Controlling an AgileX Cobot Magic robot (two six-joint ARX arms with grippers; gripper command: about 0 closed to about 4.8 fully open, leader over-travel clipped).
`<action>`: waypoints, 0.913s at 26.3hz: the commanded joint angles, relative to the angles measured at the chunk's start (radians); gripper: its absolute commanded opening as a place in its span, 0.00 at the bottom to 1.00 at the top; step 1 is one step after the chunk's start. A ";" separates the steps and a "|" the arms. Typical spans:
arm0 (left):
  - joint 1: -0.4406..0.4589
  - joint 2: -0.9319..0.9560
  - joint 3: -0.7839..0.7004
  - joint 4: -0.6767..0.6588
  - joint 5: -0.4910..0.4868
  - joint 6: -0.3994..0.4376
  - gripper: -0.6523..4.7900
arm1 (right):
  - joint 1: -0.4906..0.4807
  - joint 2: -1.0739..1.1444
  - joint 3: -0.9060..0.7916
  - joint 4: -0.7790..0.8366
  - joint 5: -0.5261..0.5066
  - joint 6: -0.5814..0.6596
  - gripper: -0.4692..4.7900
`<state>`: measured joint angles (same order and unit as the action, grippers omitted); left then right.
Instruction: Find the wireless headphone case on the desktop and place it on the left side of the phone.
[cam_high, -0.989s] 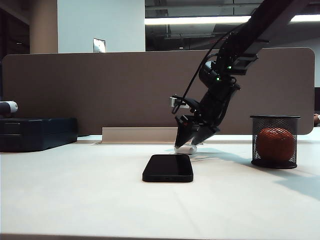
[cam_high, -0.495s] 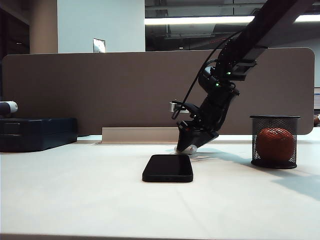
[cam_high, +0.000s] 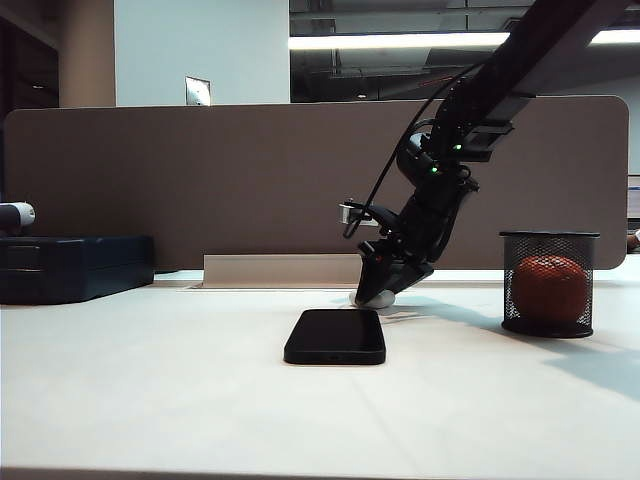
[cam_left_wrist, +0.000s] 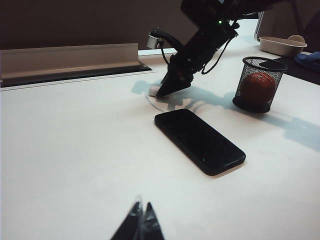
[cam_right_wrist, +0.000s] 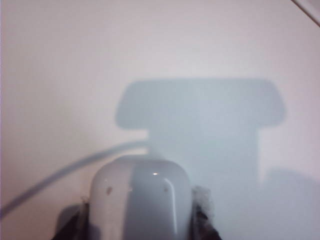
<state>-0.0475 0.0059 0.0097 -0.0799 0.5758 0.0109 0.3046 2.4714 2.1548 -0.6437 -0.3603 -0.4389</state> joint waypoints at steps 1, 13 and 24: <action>-0.001 0.001 0.002 0.007 0.004 0.008 0.11 | 0.002 0.004 0.000 -0.019 0.003 0.002 0.32; -0.001 0.001 0.002 0.007 0.004 0.008 0.11 | 0.002 -0.008 0.177 -0.145 0.050 0.001 0.31; -0.001 0.001 0.002 0.006 0.004 0.008 0.11 | 0.010 -0.044 0.301 -0.346 -0.011 0.052 0.31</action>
<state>-0.0475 0.0059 0.0097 -0.0795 0.5758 0.0113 0.3080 2.4424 2.4519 -0.9630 -0.3321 -0.3882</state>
